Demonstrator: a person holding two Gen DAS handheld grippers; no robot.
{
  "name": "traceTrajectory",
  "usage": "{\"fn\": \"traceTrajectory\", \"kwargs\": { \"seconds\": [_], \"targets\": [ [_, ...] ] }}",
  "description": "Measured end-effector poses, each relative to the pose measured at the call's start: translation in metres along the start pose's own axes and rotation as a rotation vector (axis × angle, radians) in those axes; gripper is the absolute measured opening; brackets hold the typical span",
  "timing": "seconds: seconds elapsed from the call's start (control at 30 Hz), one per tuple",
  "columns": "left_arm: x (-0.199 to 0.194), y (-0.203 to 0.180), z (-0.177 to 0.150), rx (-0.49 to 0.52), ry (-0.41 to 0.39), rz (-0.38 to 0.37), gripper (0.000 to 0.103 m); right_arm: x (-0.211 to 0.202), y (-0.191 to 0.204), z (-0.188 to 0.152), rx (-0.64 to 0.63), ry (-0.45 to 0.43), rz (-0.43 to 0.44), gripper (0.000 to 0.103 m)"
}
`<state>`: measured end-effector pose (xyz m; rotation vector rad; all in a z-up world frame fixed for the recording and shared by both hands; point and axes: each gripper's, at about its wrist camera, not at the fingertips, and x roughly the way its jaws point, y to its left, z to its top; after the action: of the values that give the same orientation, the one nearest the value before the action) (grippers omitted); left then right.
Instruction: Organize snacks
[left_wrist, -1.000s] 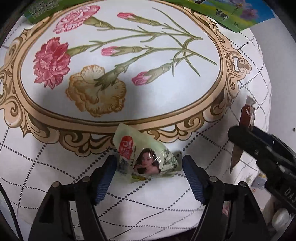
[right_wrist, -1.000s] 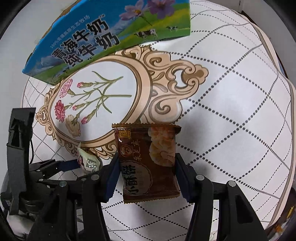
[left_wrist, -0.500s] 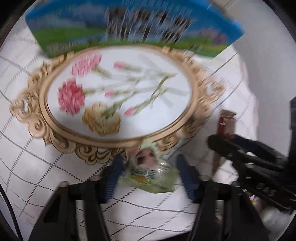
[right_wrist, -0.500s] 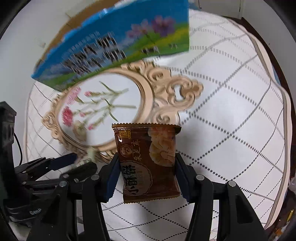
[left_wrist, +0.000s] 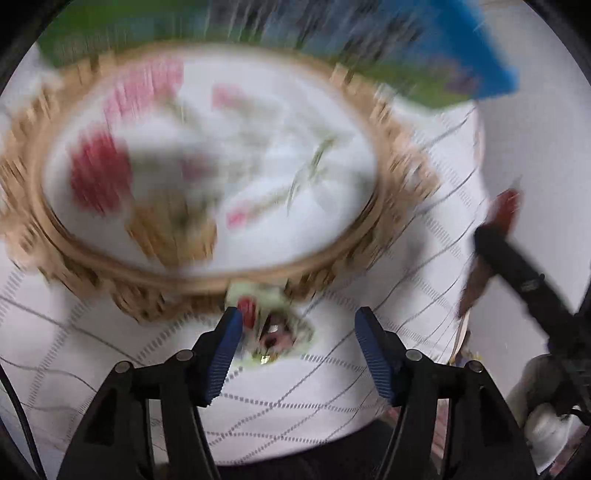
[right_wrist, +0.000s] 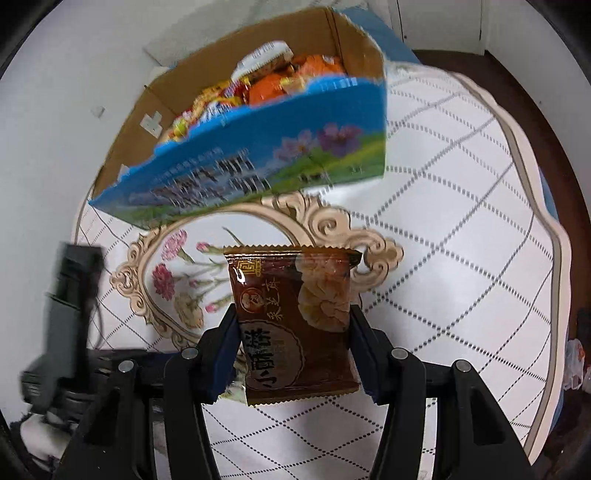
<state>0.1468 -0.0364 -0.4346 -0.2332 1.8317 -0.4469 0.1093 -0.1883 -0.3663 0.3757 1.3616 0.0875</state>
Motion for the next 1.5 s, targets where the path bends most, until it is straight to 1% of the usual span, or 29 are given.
{"fn": "traceTrajectory", "kwargs": {
  "seconds": [0.1, 0.13, 0.17, 0.27, 0.3, 0.33, 0.4, 0.43, 0.57, 0.6, 0.67, 0.73, 0.8, 0.9, 1.0, 1.13, 1.27, 1.37, 1.47, 1.5],
  "targets": [
    [0.027, 0.004, -0.005, -0.016, 0.056, 0.034, 0.066, 0.009, -0.005, -0.007, 0.013, 0.025, -0.002, 0.058],
    [0.035, 0.005, -0.006, -0.014, 0.067, 0.05, 0.066, 0.011, -0.006, -0.009, 0.016, 0.03, -0.002, 0.058],
    [0.039, 0.003, -0.006, -0.008, 0.06, 0.067, 0.066, 0.014, -0.006, -0.011, 0.017, 0.036, -0.005, 0.058],
    [0.037, -0.006, -0.008, 0.015, 0.021, 0.117, 0.065, 0.017, -0.007, -0.015, 0.015, 0.04, -0.015, 0.058],
    [0.036, -0.01, -0.01, 0.025, -0.008, 0.136, 0.058, 0.018, -0.008, -0.016, 0.013, 0.04, -0.02, 0.058],
    [0.036, -0.016, -0.01, 0.034, -0.029, 0.157, 0.055, 0.019, -0.008, -0.016, 0.014, 0.039, -0.023, 0.058],
    [0.035, -0.024, -0.012, 0.055, -0.07, 0.181, 0.051, 0.021, -0.01, -0.018, 0.016, 0.043, -0.027, 0.058],
    [0.035, -0.027, -0.013, 0.063, -0.079, 0.189, 0.05, 0.021, -0.01, -0.018, 0.016, 0.043, -0.028, 0.058],
    [0.026, -0.044, -0.02, 0.108, -0.126, 0.218, 0.041, 0.022, -0.011, -0.02, 0.011, 0.041, -0.035, 0.058],
    [0.024, -0.047, -0.021, 0.115, -0.135, 0.219, 0.038, 0.022, -0.011, -0.02, 0.008, 0.039, -0.037, 0.058],
    [0.024, -0.052, -0.017, 0.125, -0.149, 0.218, 0.037, 0.022, -0.011, -0.021, 0.008, 0.038, -0.036, 0.058],
    [0.031, -0.053, -0.016, 0.137, -0.13, 0.214, 0.037, 0.022, -0.011, -0.02, 0.005, 0.037, -0.038, 0.058],
    [0.04, -0.052, -0.008, 0.125, -0.112, 0.201, 0.037, 0.023, -0.01, -0.02, 0.0, 0.037, -0.043, 0.058],
    [0.058, -0.045, 0.0, 0.116, -0.081, 0.208, 0.038, 0.026, -0.013, -0.02, 0.002, 0.037, -0.052, 0.058],
    [0.054, -0.046, 0.004, 0.115, -0.072, 0.215, 0.038, 0.028, -0.016, -0.02, 0.011, 0.042, -0.057, 0.058],
    [0.043, -0.051, 0.003, 0.124, -0.108, 0.233, 0.036, 0.03, -0.021, -0.02, 0.024, 0.044, -0.059, 0.058],
    [0.028, -0.052, -0.008, 0.113, -0.123, 0.197, 0.034, 0.031, -0.025, -0.02, 0.036, 0.041, -0.053, 0.058],
    [0.016, -0.047, -0.007, 0.114, -0.132, 0.175, 0.034, 0.03, -0.028, -0.019, 0.047, 0.041, -0.043, 0.058],
    [-0.007, -0.042, -0.006, 0.095, -0.144, 0.115, 0.034, 0.023, -0.029, -0.018, 0.056, 0.042, -0.02, 0.058],
    [-0.021, -0.043, -0.006, 0.088, -0.155, 0.078, 0.034, 0.019, -0.029, -0.016, 0.057, 0.04, -0.008, 0.058]
  ]
}}
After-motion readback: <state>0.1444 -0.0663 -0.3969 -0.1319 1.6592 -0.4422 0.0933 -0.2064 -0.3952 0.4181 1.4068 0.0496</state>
